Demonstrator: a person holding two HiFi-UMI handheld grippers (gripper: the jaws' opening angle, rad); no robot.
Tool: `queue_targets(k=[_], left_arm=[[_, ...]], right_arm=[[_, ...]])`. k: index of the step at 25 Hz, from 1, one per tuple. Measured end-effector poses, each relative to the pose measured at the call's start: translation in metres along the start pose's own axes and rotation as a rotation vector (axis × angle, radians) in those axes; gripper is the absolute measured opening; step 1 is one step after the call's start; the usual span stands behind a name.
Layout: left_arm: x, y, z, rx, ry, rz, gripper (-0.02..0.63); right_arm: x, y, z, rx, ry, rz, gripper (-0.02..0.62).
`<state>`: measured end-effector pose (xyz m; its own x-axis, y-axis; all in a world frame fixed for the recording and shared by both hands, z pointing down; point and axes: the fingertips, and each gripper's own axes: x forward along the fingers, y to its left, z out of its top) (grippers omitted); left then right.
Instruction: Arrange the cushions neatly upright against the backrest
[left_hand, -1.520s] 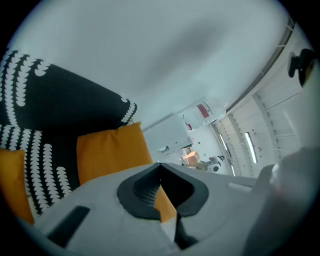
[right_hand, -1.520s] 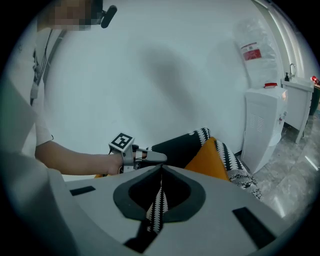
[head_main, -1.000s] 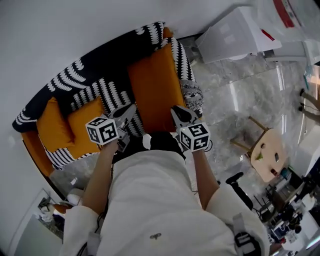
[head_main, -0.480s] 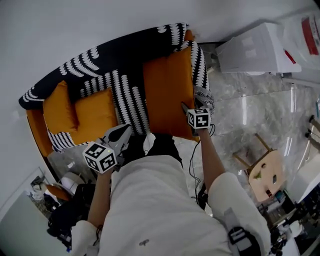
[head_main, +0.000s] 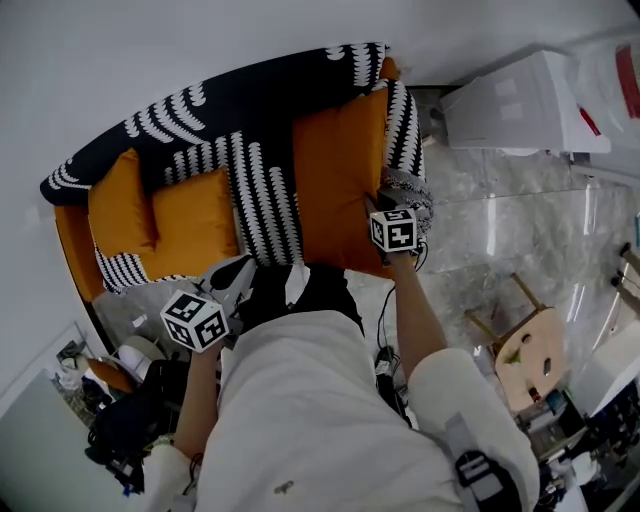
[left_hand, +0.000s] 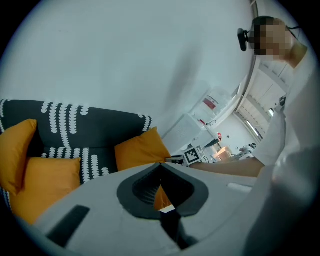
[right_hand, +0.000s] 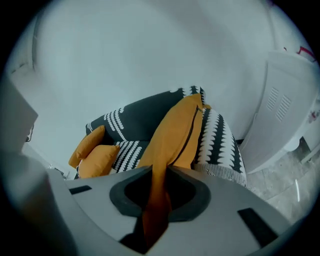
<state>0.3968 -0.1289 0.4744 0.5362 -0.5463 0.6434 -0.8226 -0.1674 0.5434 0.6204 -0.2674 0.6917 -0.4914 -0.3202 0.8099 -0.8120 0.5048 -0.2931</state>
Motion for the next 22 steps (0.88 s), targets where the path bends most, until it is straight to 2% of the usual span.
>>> queue_targets(k=[5, 7, 12, 16, 18, 22], left_arm=[[0.004, -0.008, 0.017, 0.025, -0.040, -0.020, 0.009], [0.004, -0.010, 0.019, 0.027, -0.047, -0.027, 0.008], [-0.002, -0.013, 0.010, 0.030, -0.036, -0.023, 0.009], [-0.015, -0.006, 0.006, 0.032, -0.041, -0.017, 0.009], [-0.023, 0.001, 0.006, 0.014, -0.055, -0.016, 0.009], [-0.038, 0.020, 0.001, -0.018, -0.078, -0.034, 0.009]], right_arm=[[-0.017, 0.018, 0.043, -0.066, -0.111, -0.034, 0.058], [-0.021, 0.015, 0.051, -0.080, -0.108, -0.037, 0.060], [-0.014, -0.016, 0.042, 0.016, -0.069, 0.040, 0.085], [-0.018, -0.028, 0.053, 0.039, -0.099, -0.002, 0.185], [-0.030, -0.026, 0.061, 0.048, -0.164, -0.034, 0.192], [-0.078, -0.015, 0.079, 0.124, -0.370, -0.079, 0.192]])
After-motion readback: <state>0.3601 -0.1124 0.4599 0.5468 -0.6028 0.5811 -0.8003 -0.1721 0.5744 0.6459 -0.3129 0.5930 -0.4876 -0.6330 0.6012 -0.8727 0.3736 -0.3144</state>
